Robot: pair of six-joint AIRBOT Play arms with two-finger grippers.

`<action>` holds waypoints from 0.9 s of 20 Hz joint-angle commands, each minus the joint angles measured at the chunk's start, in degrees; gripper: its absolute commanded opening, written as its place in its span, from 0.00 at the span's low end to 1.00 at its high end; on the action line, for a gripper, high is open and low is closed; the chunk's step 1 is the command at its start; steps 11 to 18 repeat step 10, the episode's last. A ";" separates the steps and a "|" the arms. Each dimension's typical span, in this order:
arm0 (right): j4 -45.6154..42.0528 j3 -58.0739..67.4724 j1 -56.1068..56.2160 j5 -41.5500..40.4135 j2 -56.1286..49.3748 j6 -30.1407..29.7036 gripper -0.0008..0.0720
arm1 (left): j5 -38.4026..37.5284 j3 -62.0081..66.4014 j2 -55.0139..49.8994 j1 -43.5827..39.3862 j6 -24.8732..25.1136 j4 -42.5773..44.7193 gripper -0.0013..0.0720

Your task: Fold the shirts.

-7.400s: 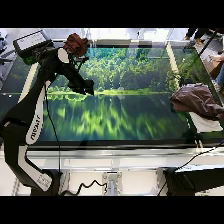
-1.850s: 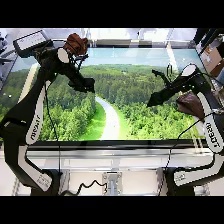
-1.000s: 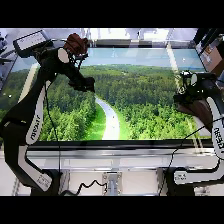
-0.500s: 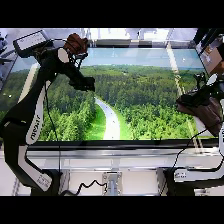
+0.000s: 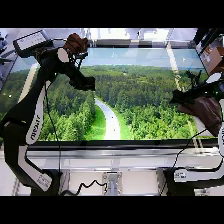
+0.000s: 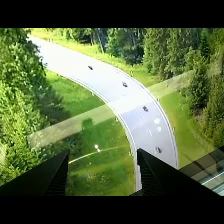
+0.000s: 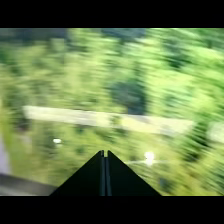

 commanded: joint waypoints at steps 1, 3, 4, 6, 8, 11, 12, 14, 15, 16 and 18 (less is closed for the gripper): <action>17.29 0.00 4.42 1.68 0.02 -9.05 0.07 | 0.07 0.00 -0.02 0.04 0.02 -0.02 0.70; 17.29 -0.02 9.05 1.31 0.02 -10.49 0.07 | 0.07 0.00 -0.02 0.04 0.02 -0.02 0.70; 16.41 0.00 11.61 0.66 0.02 -10.60 0.07 | 0.07 0.00 -0.02 0.04 0.02 -0.02 0.70; 14.64 0.00 16.09 -2.60 0.02 -10.60 0.07 | 0.07 0.00 -0.02 0.04 0.02 -0.02 0.70; 13.51 0.00 20.09 -6.69 0.02 -10.60 0.07 | 0.07 0.00 -0.02 0.04 0.02 -0.02 0.70; 13.62 0.00 23.47 -11.28 0.02 -10.58 0.07 | 0.07 0.00 -0.02 0.04 0.02 -0.02 0.70; 13.62 0.00 23.47 -11.28 0.02 -10.58 0.07 | 0.07 0.00 -0.02 0.04 0.02 -0.02 0.70; 13.62 0.00 23.47 -11.28 0.02 -10.58 0.07 | 0.07 0.00 -0.02 0.04 0.02 -0.02 0.70; 13.62 0.00 23.47 -11.28 0.02 -10.58 0.07 | 0.07 0.00 -0.02 0.04 0.02 -0.02 0.70; 13.62 0.00 23.47 -11.28 0.02 -10.58 0.07 | 0.07 0.00 -0.02 0.04 0.02 -0.02 0.70; 13.62 0.00 23.47 -11.28 0.02 -10.58 0.07 | 0.07 0.00 -0.02 0.04 0.02 -0.02 0.70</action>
